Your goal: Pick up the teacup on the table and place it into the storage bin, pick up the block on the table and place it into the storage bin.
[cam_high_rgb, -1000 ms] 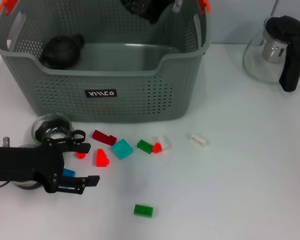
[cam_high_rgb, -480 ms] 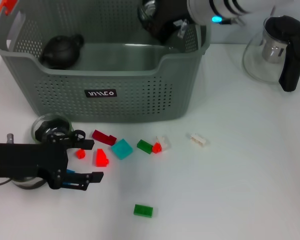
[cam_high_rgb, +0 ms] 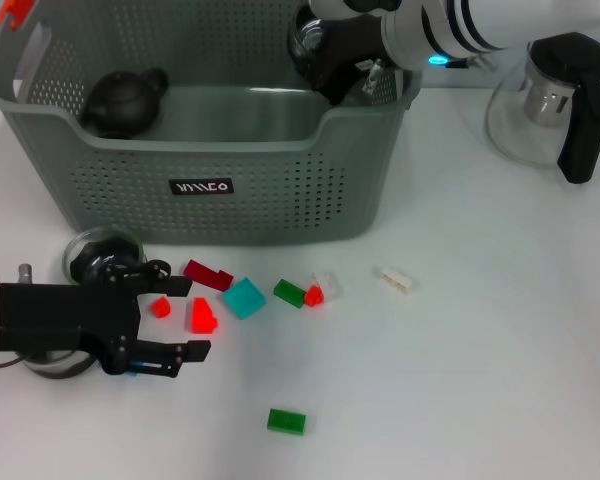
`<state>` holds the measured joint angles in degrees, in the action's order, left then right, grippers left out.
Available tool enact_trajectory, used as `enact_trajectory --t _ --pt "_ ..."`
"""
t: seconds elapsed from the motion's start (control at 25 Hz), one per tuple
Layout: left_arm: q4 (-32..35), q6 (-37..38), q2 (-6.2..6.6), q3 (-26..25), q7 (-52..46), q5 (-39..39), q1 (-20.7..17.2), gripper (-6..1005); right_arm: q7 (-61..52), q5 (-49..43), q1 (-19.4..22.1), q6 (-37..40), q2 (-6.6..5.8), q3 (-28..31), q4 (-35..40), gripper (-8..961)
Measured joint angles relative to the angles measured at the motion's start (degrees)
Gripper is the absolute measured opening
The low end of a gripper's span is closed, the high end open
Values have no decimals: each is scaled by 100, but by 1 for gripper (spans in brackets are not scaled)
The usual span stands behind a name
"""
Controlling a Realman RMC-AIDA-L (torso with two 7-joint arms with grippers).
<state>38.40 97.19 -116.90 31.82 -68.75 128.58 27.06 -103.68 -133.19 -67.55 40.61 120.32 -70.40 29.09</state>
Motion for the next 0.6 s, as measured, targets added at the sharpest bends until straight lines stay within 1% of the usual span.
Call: enact_trajectory --t 0.6 --pt "1 -17 -9 0 -8 0 10 875 -88 -23 -3 107 -9 -6 41 110"
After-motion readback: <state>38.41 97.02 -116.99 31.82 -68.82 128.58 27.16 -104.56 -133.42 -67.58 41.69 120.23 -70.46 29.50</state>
